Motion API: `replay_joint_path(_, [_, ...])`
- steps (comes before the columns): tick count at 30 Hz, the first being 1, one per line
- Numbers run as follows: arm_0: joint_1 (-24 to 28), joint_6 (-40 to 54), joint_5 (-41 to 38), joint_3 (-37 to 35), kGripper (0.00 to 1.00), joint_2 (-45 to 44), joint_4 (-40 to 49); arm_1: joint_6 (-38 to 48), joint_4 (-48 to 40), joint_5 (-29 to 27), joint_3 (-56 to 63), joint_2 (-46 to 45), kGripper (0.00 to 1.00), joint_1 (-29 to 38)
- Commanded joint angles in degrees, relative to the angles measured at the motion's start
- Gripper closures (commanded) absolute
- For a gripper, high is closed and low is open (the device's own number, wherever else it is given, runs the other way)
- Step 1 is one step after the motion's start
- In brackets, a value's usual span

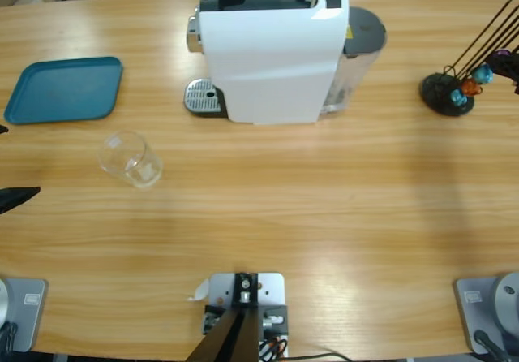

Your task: Pour coffee

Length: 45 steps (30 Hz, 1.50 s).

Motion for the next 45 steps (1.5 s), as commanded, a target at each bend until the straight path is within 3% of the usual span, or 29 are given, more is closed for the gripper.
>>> replay_joint_path(1, [0.4,-0.5,-1.0,2.2,0.069,0.1,-0.5,-0.5,-1.1,0.3,1.5,2.2,0.89,-0.6])
replay_joint_path(4, [0.4,-0.6,-1.0,2.2,0.069,0.1,-0.6,-0.5,-1.4,0.5,1.6,2.2,1.0,-0.6])
replay_joint_path(12, [0.4,-0.4,-1.0,2.4,0.069,-0.3,-0.6,-0.4,-2.6,3.7,2.2,2.1,1.0,-0.7])
replay_joint_path(26, [0.4,0.0,-1.1,3.6,0.069,-1.9,-2.1,-1.3,-0.4,1.9,0.5,-3.7,1.0,-0.8])
replay_joint_path(34, [0.4,-0.1,-1.1,4.4,0.069,-2.3,-3.5,-1.4,7.8,1.6,-5.0,-7.9,1.0,-0.8])
replay_joint_path(45, [0.4,-0.1,-1.7,4.7,0.069,-2.2,-4.1,-1.2,17.7,-3.2,-13.5,-15.0,1.0,1.6])
